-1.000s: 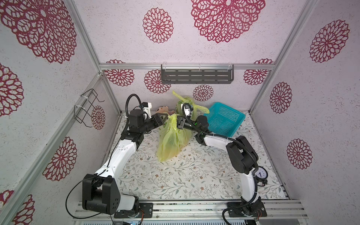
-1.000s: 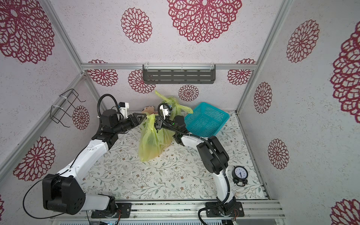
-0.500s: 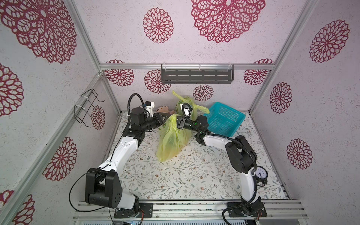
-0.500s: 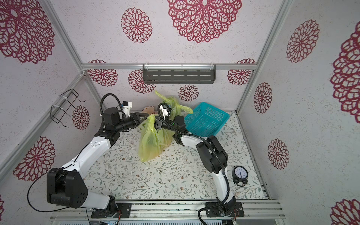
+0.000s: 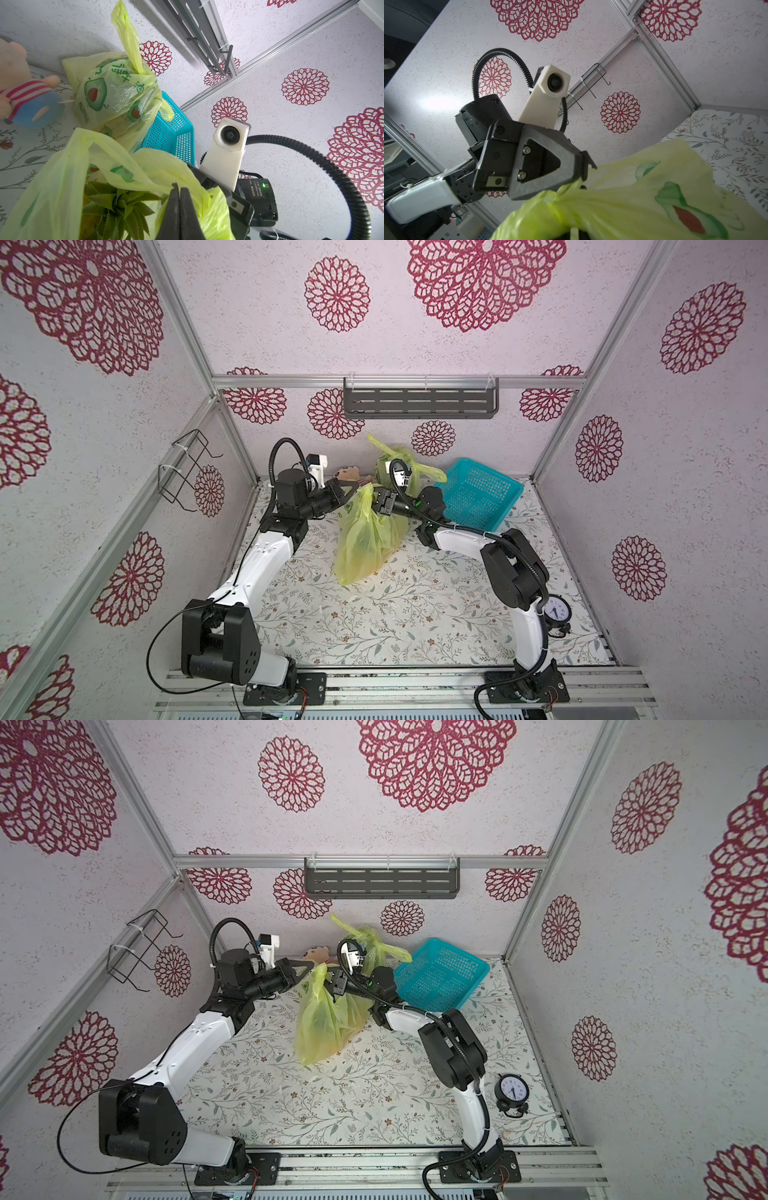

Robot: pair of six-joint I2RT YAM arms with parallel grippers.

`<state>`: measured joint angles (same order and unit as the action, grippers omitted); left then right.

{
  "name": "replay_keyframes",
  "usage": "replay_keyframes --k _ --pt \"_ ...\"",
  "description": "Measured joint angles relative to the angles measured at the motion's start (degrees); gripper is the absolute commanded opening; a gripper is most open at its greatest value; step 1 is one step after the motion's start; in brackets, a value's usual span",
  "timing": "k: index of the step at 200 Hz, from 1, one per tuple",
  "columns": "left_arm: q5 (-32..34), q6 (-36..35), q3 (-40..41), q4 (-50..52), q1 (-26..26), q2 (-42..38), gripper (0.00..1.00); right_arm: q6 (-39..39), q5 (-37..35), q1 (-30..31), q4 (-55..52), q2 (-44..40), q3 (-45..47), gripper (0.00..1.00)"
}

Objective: Place the pineapple into a plastic bag & tie a knot
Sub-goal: Tie the plastic bag at the center of the board.

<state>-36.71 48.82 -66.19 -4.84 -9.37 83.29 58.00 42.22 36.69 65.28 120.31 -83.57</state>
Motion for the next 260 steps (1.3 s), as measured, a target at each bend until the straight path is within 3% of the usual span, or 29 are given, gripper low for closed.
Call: replay_keyframes --k 26,53,66,95,125,156,195,260 --pt "1.18 -1.05 0.31 1.01 -0.02 -1.22 0.00 -0.55 -0.13 -0.02 0.04 -0.11 0.87 0.21" --pt "1.88 -1.86 0.39 1.29 -0.02 -1.95 0.00 -1.05 -0.26 -0.02 -0.04 -0.11 1.40 0.00" --pt "1.97 -1.99 0.39 1.29 -0.02 -1.97 0.00 -1.07 -0.39 -0.04 0.04 -0.11 1.40 0.00" --pt "1.68 -1.99 0.42 1.33 -0.02 -1.97 0.14 -0.87 -0.33 -0.11 0.11 -0.11 1.05 0.00" --pt "1.42 -1.70 0.44 1.27 -0.02 -1.95 0.37 -0.35 -0.13 -0.13 0.15 -0.04 0.13 0.00" --pt "1.44 -1.55 0.46 1.33 -0.02 -1.88 0.44 0.44 0.07 -0.15 0.46 0.02 -0.13 0.00" --pt "1.31 -1.16 0.46 1.27 -0.02 -1.01 0.38 0.85 0.11 -0.15 0.50 0.13 -0.33 0.00" --pt "1.79 -0.57 0.46 0.44 0.09 -0.07 0.06 1.64 0.52 -0.24 0.46 0.87 -1.14 0.00"
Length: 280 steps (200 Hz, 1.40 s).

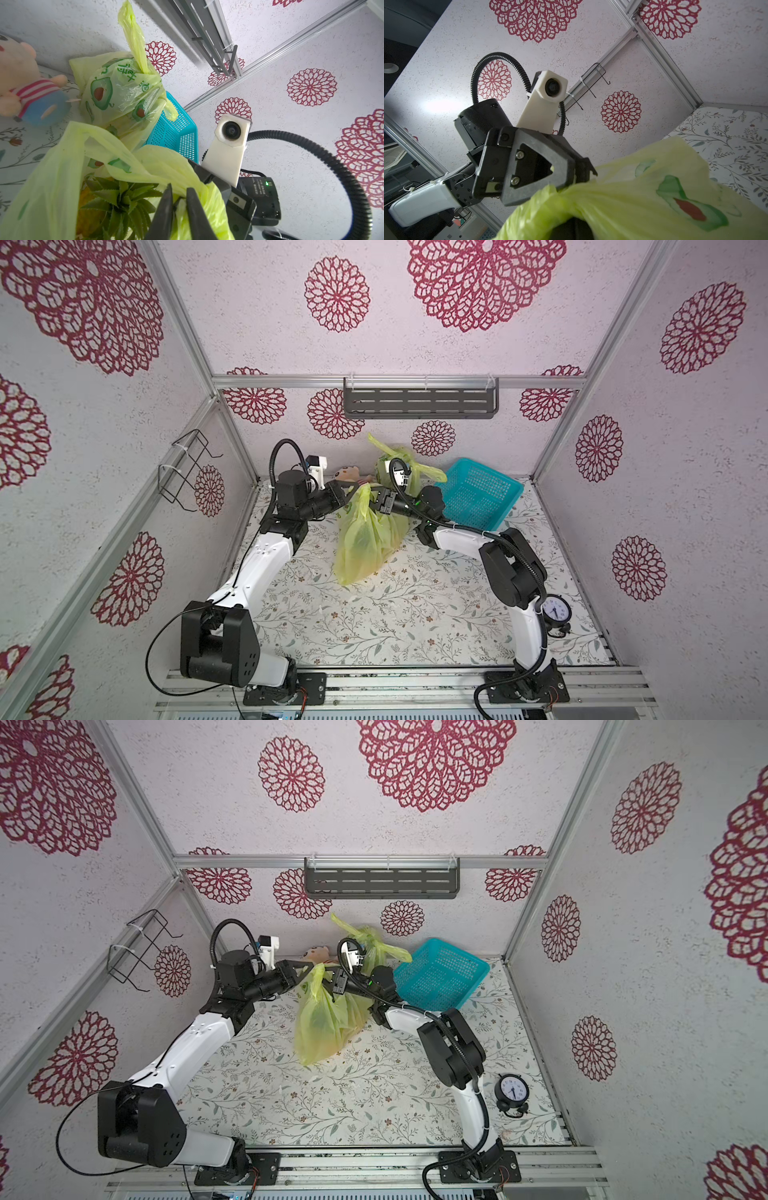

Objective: Place the pineapple into a plastic bag & tie a knot
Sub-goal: Tie the plastic bag at the center of the board.

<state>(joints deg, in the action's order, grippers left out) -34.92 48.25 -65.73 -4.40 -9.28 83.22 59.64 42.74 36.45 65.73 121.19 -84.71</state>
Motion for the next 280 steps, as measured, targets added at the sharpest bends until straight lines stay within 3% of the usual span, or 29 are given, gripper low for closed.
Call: replay_keyframes --k 7,30,48,71,113,157,205,280 --pt "0.20 0.02 0.00 -0.04 0.11 -0.04 0.00 -0.02 -0.07 -0.04 0.11 0.00 0.24 0.00" --pt "0.96 -0.02 0.00 0.00 0.24 -0.04 0.00 -0.31 -0.26 -0.35 0.44 -0.33 2.32 0.00" --pt "1.40 -0.22 0.00 0.02 0.44 -0.07 0.00 -0.94 -0.72 -0.72 0.15 -0.94 5.03 0.24" --pt "2.03 -0.87 0.00 0.48 0.61 -0.35 0.00 -3.17 -2.34 -1.55 -3.10 -4.20 10.49 0.40" --pt "2.01 -1.92 0.02 0.87 0.61 -1.33 0.00 -9.55 -5.95 -3.06 -13.90 -16.24 19.30 0.50" --pt "1.44 -2.16 0.22 0.85 0.61 -1.36 0.00 -15.58 -10.97 -3.28 -29.20 -26.99 20.50 0.68" --pt "1.36 -2.36 1.09 0.87 0.61 -1.36 0.00 -18.25 -15.76 -1.53 -43.43 -29.79 17.75 0.71" --pt "1.36 -2.71 1.22 0.85 0.61 -1.36 0.00 -26.36 -29.75 9.75 -57.20 -29.83 10.23 0.71"
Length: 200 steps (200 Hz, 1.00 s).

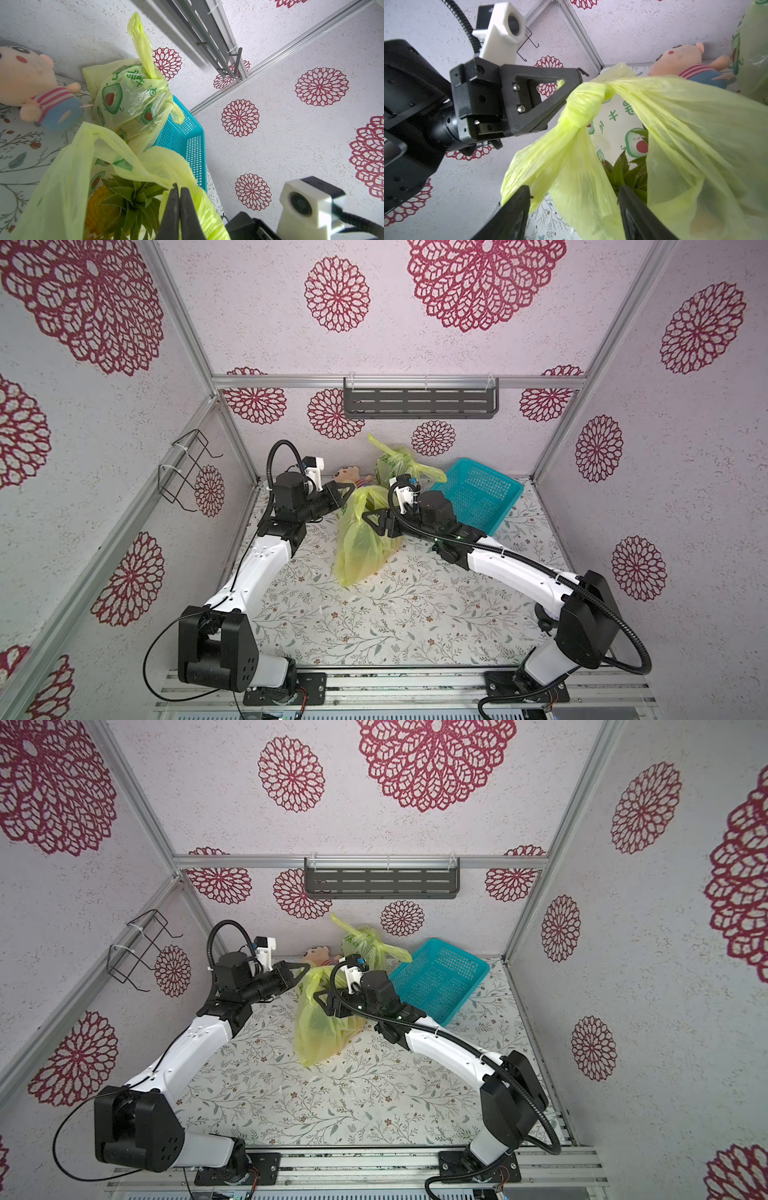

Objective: Place the pineapple into a plastic bag & tie a knot
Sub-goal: Tie the plastic bag at the center of the board.

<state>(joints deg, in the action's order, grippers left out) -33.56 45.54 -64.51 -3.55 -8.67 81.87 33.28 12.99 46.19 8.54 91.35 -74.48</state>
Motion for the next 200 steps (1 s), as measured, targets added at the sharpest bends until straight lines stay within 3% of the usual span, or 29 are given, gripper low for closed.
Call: replay_keyframes --k 58,118,139,200 --pt "-0.02 -0.09 0.20 0.00 0.00 0.00 0.00 -9.66 -8.85 5.11 -6.49 0.02 -6.25 0.71" --pt "-0.09 -0.09 0.20 0.00 0.00 0.00 0.00 -15.43 -12.96 7.43 -10.21 2.08 -10.38 0.71" --pt "-0.13 -0.09 0.20 0.00 0.00 0.00 0.00 -16.85 -14.91 7.58 -11.96 3.06 -10.64 0.64" --pt "-0.15 -0.37 0.20 0.02 0.00 -0.31 0.00 -20.13 -19.37 7.63 -11.98 1.40 -7.50 0.30"
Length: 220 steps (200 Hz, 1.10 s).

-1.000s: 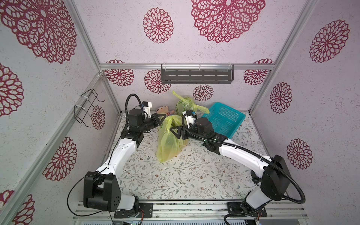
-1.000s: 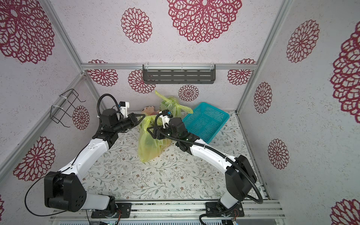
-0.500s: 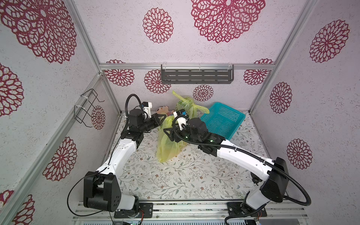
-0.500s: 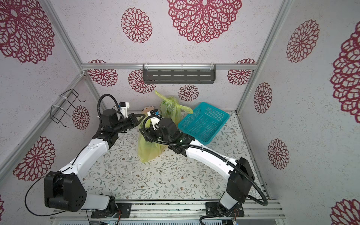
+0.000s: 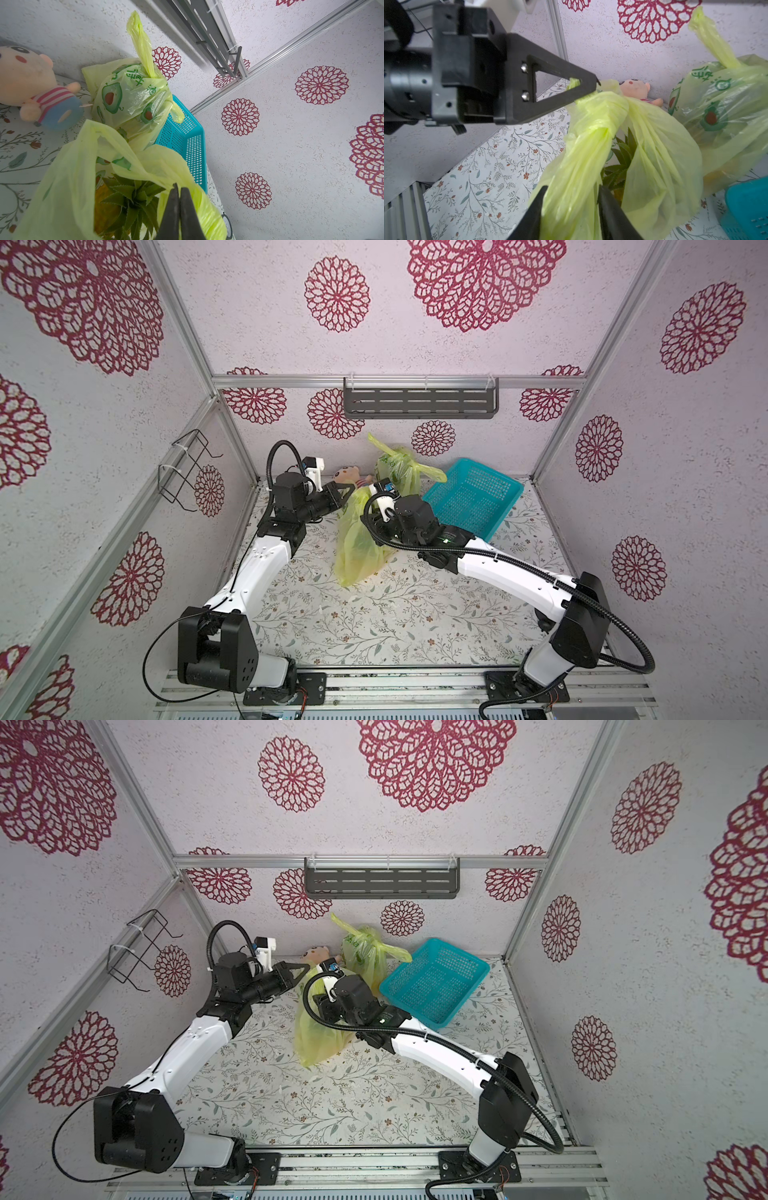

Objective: Place the pineapple into a plastic bag & tie a knot
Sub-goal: Tie the plastic bag at the center of the board.

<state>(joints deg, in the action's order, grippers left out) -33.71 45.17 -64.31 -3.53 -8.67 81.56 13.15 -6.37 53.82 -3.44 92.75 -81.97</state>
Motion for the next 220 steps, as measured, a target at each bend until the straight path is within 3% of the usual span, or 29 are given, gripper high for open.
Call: replay_keyframes --k 50,72,115,157,220 --pt "-0.07 0.04 0.00 -0.02 0.02 0.00 0.00 -1.07 -0.90 0.00 0.96 -1.20 0.35 0.12" --pt "-0.07 0.04 0.00 -0.02 0.02 0.00 0.00 -1.51 -1.14 0.00 1.31 -1.33 0.42 0.00" --pt "0.33 0.24 0.00 0.02 0.02 -0.59 0.00 -1.51 -1.09 -0.13 1.66 -1.38 0.87 0.00" --pt "6.23 -2.27 0.68 2.91 0.00 -5.77 0.00 0.09 -0.13 -1.99 3.50 -3.37 4.02 0.00" --pt "15.17 -7.02 8.17 7.41 0.94 -11.10 0.00 14.45 3.32 -10.78 13.09 -6.10 18.91 0.00"
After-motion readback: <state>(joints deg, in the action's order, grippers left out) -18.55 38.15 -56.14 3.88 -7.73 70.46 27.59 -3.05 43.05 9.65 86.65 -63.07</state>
